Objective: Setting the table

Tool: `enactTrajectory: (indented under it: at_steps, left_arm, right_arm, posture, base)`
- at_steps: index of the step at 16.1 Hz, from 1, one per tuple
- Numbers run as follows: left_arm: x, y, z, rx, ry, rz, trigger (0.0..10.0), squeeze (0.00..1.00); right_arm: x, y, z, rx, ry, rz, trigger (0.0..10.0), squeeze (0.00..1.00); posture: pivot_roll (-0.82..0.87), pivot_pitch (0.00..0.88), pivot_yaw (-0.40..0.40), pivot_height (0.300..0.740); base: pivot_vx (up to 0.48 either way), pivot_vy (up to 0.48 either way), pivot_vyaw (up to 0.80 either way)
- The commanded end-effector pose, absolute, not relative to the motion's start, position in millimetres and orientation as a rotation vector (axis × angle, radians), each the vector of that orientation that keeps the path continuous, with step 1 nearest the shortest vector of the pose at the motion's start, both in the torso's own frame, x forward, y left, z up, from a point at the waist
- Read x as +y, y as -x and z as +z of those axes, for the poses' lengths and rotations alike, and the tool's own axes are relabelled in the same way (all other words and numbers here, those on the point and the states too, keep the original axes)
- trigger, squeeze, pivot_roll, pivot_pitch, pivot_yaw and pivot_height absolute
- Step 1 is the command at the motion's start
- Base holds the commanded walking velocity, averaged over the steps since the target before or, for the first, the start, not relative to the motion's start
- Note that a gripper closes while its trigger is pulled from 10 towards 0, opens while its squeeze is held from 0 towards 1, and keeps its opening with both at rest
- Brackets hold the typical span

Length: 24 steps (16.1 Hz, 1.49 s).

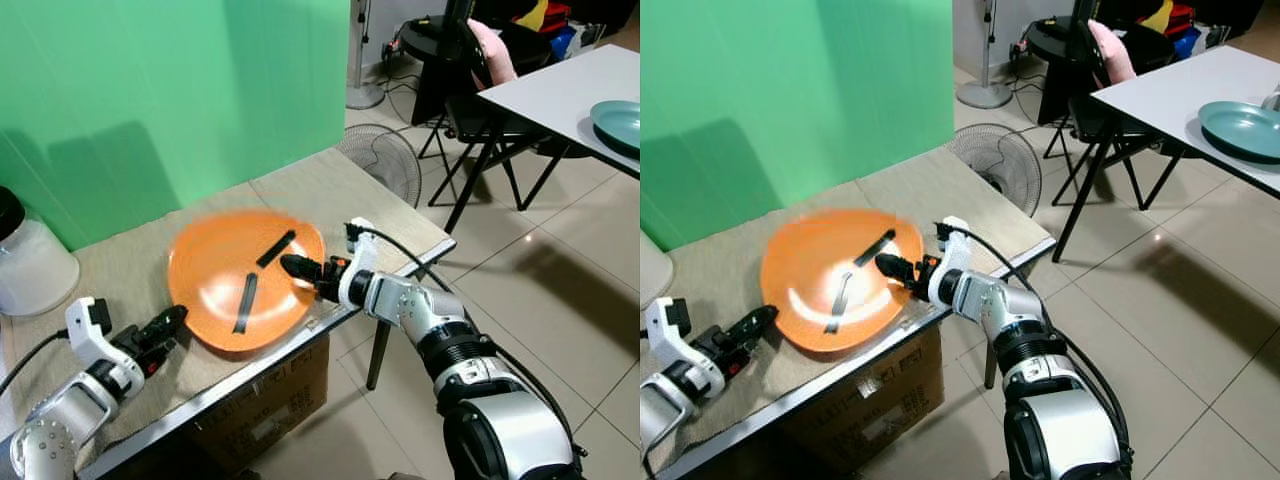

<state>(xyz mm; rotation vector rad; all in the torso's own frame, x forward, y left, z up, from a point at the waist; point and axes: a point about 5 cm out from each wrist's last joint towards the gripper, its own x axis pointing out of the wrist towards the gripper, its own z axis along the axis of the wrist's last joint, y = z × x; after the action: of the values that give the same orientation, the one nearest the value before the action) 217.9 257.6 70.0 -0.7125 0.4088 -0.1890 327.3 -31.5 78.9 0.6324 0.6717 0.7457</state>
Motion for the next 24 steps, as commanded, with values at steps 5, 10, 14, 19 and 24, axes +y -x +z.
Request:
enactTrajectory:
  at_steps: [5,10,14,19,24]
  left_arm:
    - [252,-221,76,0.391,0.698,-0.254,0.0,0.0]
    - [258,-219,82,0.332,0.689,-0.229,0.0,0.0]
    - [257,-220,89,0.293,0.691,-0.254,0.0,0.0]
    - [250,-225,101,0.259,0.642,-0.295,0.0,0.0]
    - [241,-230,128,0.193,0.516,-0.341,10.0,0.0]
  right_arm:
    - [-19,-320,73,0.73,-0.691,0.757,0.0,0.0]
    - [-25,-323,79,0.689,-0.763,0.753,0.0,0.0]
    - [-37,-326,88,0.632,-0.864,0.777,0.0,0.0]
    - [-41,-324,98,0.593,-0.931,0.815,0.0,0.0]
    - [-59,-329,103,0.554,-0.933,0.747,0.0,0.0]
  posture:
    - [-0.05,0.0,0.064,0.74]
    - [-0.05,0.0,0.062,0.74]
    - [-0.05,0.0,0.062,0.74]
    - [-0.05,0.0,0.063,0.74]
    - [-0.06,0.0,0.064,0.74]
  base:
    - [0.0,0.0,0.0]
    - [0.0,0.0,0.0]
    - [0.0,0.0,0.0]
    - [0.0,0.0,0.0]
    - [0.0,0.0,0.0]
